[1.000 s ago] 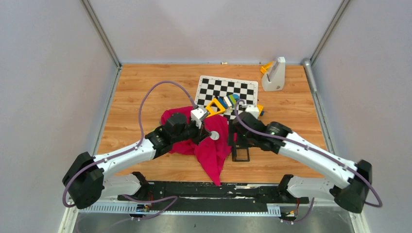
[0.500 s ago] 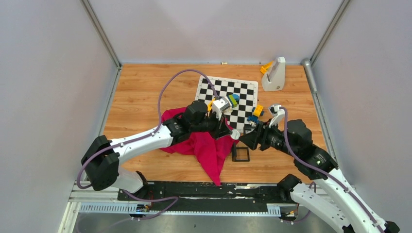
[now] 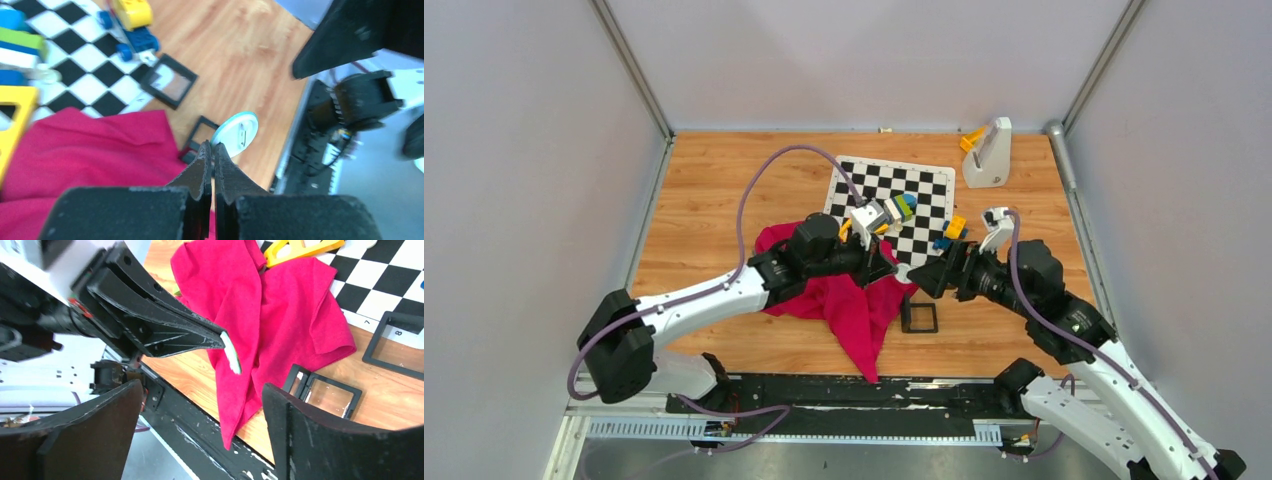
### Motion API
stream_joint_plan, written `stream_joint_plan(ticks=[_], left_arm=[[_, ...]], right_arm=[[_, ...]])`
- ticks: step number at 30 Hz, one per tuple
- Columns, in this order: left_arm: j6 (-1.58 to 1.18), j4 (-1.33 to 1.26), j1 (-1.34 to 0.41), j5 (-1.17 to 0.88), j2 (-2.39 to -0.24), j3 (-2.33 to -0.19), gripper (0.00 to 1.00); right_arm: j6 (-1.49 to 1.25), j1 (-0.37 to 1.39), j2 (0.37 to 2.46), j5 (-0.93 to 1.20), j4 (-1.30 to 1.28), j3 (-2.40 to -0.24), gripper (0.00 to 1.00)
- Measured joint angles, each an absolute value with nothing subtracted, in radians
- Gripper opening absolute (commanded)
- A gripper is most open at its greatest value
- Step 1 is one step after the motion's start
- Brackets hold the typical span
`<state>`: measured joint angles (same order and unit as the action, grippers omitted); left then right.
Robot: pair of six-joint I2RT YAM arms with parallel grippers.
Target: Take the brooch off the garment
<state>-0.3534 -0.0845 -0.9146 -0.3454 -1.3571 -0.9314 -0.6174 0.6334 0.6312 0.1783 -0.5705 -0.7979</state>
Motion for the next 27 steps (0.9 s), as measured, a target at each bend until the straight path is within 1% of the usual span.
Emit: stream_joint_plan(ticks=[3, 6, 9, 12, 16, 19, 27], left_arm=[[-0.268, -0.186, -0.915, -0.258, -1.295, -0.836, 0.0], [-0.118, -0.412, -0.913, -0.2, -1.229, -0.698, 0.0], [0.04, -0.648, -0.913, -0.181, -1.203, -0.578, 0.0], [0.194, -0.756, -0.913, -0.196, -1.199, -0.54, 0.0], [0.415, -0.767, -0.892, -0.345, -1.139, -0.54, 0.0], [0.533, -0.794, -0.873, -0.452, -1.093, -0.539, 0.0], [0.699, -0.843, -0.827, -0.69, -1.059, -0.496, 0.0]], right_arm=[[-0.676, 0.633, 0.635, 0.165, -0.594, -0.84, 0.98], [-0.707, 0.633, 0.679, 0.187, -0.622, -0.927, 0.91], [-0.673, 0.633, 0.748, 0.275, -0.635, -1.022, 0.9], [-0.609, 0.633, 0.804, 0.379, -0.636, -1.076, 0.9], [-0.542, 0.633, 0.849, 0.478, -0.658, -1.088, 0.9], [-0.503, 0.633, 0.872, 0.524, -0.678, -1.106, 0.88], [-0.379, 0.633, 0.936, 0.624, -0.699, -1.179, 0.8]])
